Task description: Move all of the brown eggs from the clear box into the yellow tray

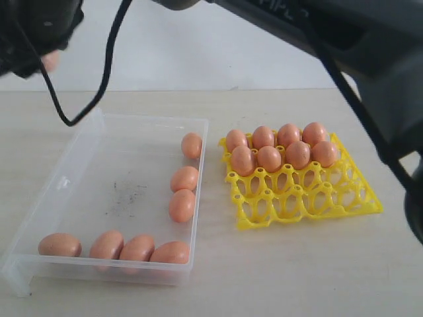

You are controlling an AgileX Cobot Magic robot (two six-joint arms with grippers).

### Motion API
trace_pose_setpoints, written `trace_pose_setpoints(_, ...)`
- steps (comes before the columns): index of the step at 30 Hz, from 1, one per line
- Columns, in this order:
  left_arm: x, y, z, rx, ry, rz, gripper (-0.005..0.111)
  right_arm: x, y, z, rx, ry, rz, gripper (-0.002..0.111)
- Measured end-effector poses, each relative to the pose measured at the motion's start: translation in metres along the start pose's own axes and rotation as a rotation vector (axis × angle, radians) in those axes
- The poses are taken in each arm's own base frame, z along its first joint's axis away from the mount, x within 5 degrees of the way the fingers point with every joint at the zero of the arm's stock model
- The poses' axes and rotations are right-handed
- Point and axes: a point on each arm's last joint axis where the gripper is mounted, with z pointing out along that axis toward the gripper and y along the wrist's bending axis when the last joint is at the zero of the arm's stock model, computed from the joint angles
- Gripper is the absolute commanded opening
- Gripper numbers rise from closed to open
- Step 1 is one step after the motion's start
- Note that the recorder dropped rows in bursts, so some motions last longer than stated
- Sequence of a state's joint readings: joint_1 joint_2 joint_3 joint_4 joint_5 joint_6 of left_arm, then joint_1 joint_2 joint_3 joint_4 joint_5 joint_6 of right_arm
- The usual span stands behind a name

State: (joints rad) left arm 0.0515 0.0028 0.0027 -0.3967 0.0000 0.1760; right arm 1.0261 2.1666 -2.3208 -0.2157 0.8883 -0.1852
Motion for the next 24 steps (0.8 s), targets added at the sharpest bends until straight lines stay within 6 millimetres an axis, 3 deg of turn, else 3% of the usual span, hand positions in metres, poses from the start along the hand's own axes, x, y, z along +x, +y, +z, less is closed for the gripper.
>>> trace_pose_setpoints(6,0.0,0.0,0.0,0.0,0.0,0.0,0.004,-0.047,-0.01,-0.018,0.048,-0.53,0.2,0.0)
trace_pose_setpoints(14,0.0,0.0,0.0,0.0,0.0,0.0,0.004,-0.08,-0.009,-0.054,0.066,-0.995,0.192,0.0)
trace_pose_setpoints(19,0.0,0.0,0.0,0.0,0.0,0.0,0.004,-0.086,-0.014,-0.075,0.111,-1.001,0.124,0.0)
trace_pose_setpoints(24,0.0,0.0,0.0,0.0,0.0,0.0,0.004,-0.077,-0.013,-0.082,0.141,-0.735,-0.018,0.0)
